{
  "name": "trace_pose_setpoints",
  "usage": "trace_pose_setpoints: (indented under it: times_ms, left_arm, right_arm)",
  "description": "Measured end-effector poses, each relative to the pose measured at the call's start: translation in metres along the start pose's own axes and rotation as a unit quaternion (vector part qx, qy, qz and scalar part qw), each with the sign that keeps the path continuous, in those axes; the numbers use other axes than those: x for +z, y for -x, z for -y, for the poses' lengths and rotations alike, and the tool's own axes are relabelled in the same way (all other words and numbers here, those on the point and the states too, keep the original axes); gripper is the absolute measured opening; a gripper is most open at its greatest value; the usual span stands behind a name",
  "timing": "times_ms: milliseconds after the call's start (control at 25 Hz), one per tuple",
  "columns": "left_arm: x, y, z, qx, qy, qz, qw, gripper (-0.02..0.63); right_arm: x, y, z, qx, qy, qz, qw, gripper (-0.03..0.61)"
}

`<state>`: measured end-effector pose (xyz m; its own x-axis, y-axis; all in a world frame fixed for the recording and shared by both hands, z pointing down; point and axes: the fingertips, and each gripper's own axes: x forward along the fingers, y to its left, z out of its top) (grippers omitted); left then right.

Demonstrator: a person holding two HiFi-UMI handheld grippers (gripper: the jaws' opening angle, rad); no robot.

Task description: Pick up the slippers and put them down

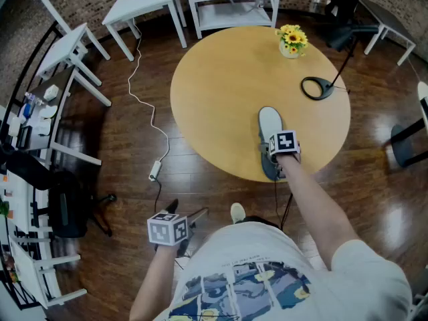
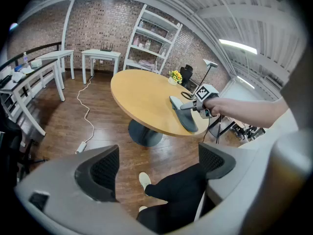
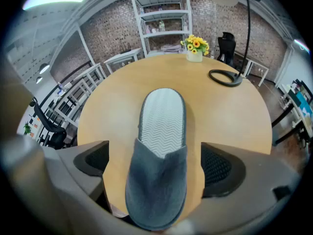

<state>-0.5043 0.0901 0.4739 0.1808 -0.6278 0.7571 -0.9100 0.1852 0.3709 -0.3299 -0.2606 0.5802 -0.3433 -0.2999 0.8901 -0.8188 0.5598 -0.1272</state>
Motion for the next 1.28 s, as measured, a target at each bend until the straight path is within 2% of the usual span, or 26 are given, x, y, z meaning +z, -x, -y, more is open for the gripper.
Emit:
trace_pose_setpoints:
  times_ms: [240,360,400,480,520,680,840,920,1080,1200,1280]
  left_arm:
    - [0.015,0.003,-0.009,0.029,0.030,0.009,0.9991,0.509]
    - [0.010,0.004,-0.010,0.041,0.046,0.005,0.9981,0.509]
    - [0.010,0.003,-0.011,0.042,0.051,0.006,0.9978,0.509]
    - [0.012,0.004,-0.008,0.039,0.050,0.009,0.9979,0.509]
    - [0.013,0.004,-0.006,0.037,0.045,0.010,0.9983,0.509]
    - [0.005,0.011,0.000,0.030,0.019,0.010,0.9993,0.509]
    - [-0.023,0.030,0.019,0.010,-0.010,0.016,0.9998,0.509]
    - [-0.044,0.048,0.035,-0.004,-0.031,0.017,0.9994,0.509]
    - [-0.095,0.074,0.072,-0.045,-0.078,0.014,0.9958,0.508]
    - [-0.134,0.069,0.109,-0.083,-0.105,-0.008,0.9909,0.508]
    - [-0.148,0.062,0.137,-0.102,-0.128,-0.023,0.9863,0.508]
  right_arm:
    - [-0.013,-0.052,0.023,-0.039,0.021,-0.064,0.997,0.608]
    - [-0.016,-0.055,0.024,-0.029,0.037,-0.081,0.996,0.607]
    - [-0.016,-0.053,0.023,-0.024,0.041,-0.079,0.996,0.607]
    - [-0.017,-0.050,0.020,-0.011,0.046,-0.071,0.996,0.552]
    - [-0.019,-0.048,0.019,-0.005,0.049,-0.071,0.996,0.465]
    - [-0.023,-0.023,0.019,0.000,0.074,-0.055,0.996,0.459]
    - [-0.040,0.043,0.007,0.009,0.080,-0.007,0.997,0.459]
    - [-0.067,0.087,0.002,0.011,0.067,0.009,0.998,0.459]
    - [-0.147,0.186,0.008,0.000,0.031,0.037,0.999,0.459]
    - [-0.212,0.258,0.045,-0.035,0.006,0.062,0.997,0.459]
    - [-0.250,0.289,0.079,-0.057,-0.020,0.065,0.996,0.459]
